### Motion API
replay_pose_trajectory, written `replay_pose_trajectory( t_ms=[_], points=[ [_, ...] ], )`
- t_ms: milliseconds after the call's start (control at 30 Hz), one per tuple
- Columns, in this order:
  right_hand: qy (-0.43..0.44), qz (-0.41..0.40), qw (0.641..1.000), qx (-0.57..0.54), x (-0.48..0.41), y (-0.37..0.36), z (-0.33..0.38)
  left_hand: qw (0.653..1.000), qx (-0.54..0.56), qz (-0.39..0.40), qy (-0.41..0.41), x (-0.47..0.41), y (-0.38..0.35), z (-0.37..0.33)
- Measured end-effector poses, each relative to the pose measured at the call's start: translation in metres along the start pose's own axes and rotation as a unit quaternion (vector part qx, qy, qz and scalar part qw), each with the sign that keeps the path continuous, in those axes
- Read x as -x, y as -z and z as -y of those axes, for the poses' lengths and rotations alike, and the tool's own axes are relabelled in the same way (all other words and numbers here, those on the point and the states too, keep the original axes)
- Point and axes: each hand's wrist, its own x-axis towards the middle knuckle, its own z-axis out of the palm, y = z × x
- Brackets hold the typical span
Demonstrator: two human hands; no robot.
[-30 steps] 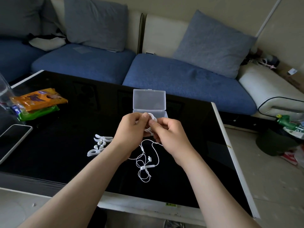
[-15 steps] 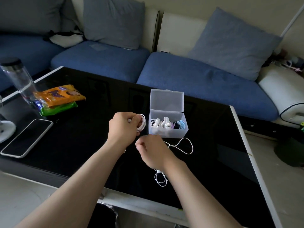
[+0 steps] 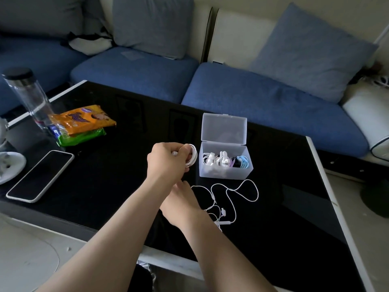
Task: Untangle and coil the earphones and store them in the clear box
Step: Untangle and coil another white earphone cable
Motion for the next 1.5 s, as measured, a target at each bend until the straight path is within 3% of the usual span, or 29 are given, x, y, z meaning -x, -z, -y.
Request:
replay_pose_trajectory(
  t_ms=[167, 333, 433, 500, 633, 733, 933, 1333, 1500],
  points=[
    [0.02, -0.048, 0.998, 0.024, -0.006, -0.009, -0.018, 1.0, -0.017, -0.011, -0.022, 0.001, -0.014, -0.003],
    [-0.077, -0.131, 0.966, -0.209, -0.002, 0.014, -0.043, 0.999, 0.032, 0.002, -0.041, -0.001, -0.022, -0.02],
    [-0.13, -0.178, 0.916, -0.334, 0.012, 0.034, -0.069, 0.997, 0.059, -0.008, -0.055, -0.001, -0.028, -0.031],
    [-0.158, -0.229, 0.865, -0.417, 0.021, 0.046, -0.083, 0.996, 0.074, -0.002, -0.058, -0.001, -0.034, -0.036],
    [-0.186, -0.316, 0.719, -0.59, 0.035, 0.075, -0.107, 0.993, 0.104, -0.02, -0.058, -0.005, -0.045, -0.036],
    [-0.191, -0.342, 0.641, -0.659, 0.044, 0.091, -0.123, 0.992, 0.108, -0.039, -0.051, -0.008, -0.056, -0.035],
    [-0.191, -0.312, 0.572, -0.734, 0.053, 0.109, -0.143, 0.997, 0.022, -0.03, -0.07, -0.01, -0.076, -0.043],
    [-0.176, -0.323, 0.721, -0.588, 0.069, 0.099, -0.166, 0.997, 0.011, 0.014, -0.07, -0.017, -0.115, -0.043],
    [-0.171, -0.351, 0.75, -0.534, 0.078, 0.095, -0.174, 0.996, -0.04, 0.035, -0.076, -0.011, -0.12, -0.043]
  ],
)
